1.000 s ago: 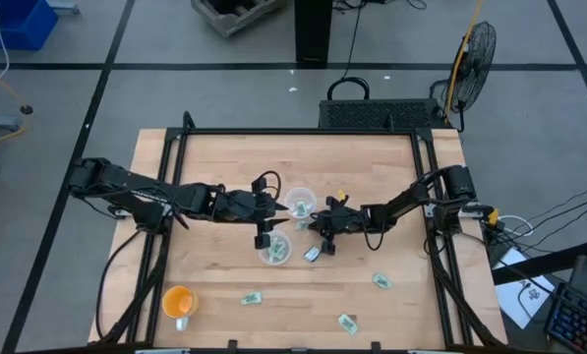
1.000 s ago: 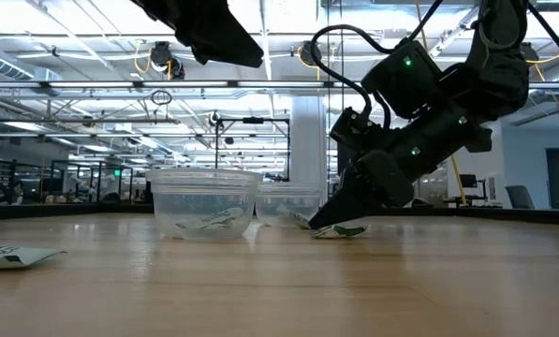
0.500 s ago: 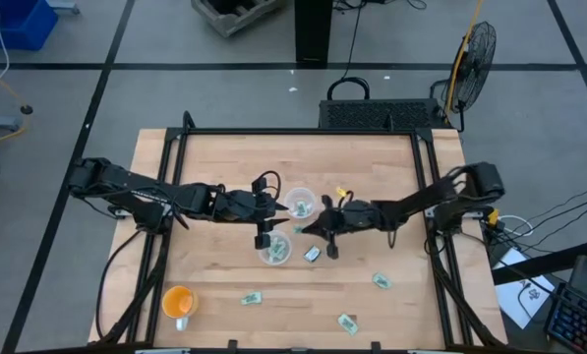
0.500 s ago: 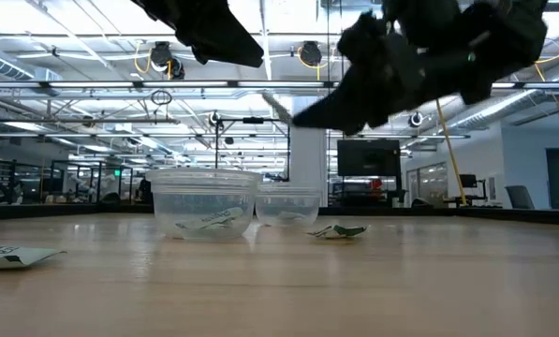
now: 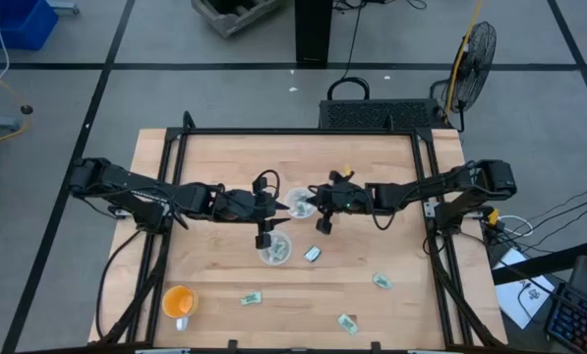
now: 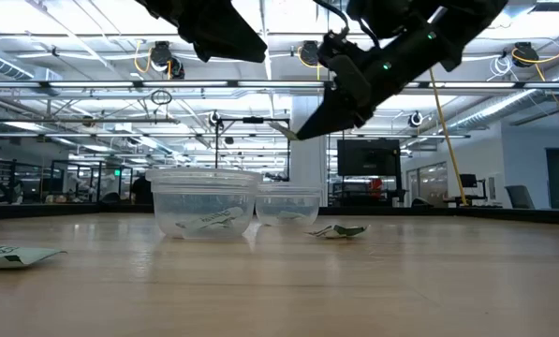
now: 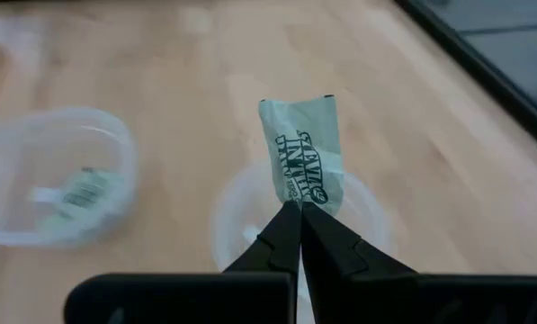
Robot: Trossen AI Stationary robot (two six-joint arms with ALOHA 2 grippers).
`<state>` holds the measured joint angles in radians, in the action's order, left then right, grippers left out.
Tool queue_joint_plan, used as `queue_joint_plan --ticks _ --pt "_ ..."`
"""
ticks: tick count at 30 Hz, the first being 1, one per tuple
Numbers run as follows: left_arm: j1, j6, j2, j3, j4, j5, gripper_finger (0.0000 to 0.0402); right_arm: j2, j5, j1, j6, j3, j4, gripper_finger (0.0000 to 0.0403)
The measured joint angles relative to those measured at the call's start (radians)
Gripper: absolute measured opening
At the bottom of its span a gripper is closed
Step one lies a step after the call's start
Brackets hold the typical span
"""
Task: Pick and place Stevia / Truvia into bins
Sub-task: Put the stevia packet into the top transparent container, then put the stevia packet into the bottom transparent container
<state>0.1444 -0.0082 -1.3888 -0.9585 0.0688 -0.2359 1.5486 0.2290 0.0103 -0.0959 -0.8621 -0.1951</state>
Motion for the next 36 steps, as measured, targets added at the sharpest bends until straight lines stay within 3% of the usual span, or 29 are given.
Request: queue_joint_plan --ticks 14,21,27,32,36 --pt "0.0 0.0 0.0 0.0 -0.021 0.0 0.0141 0.187 -0.024 0.049 0.059 -0.124 0.111 0.0009" --pt "0.0 0.0 0.0 0.0 -0.02 0.0 0.0141 0.193 -0.103 0.079 0.009 -0.126 0.119 0.0056" --pt "0.0 0.0 0.0 0.0 -0.021 0.001 0.0141 0.192 -0.101 0.088 0.005 -0.126 0.081 0.0092" --pt "0.002 -0.044 0.0 0.0 -0.022 0.003 0.0141 0.183 -0.105 0.085 0.01 -0.126 0.019 0.0102" --pt "0.002 -0.107 0.0 0.0 -0.024 0.002 0.0141 0.133 -0.211 0.065 0.003 -0.126 0.005 0.0095"
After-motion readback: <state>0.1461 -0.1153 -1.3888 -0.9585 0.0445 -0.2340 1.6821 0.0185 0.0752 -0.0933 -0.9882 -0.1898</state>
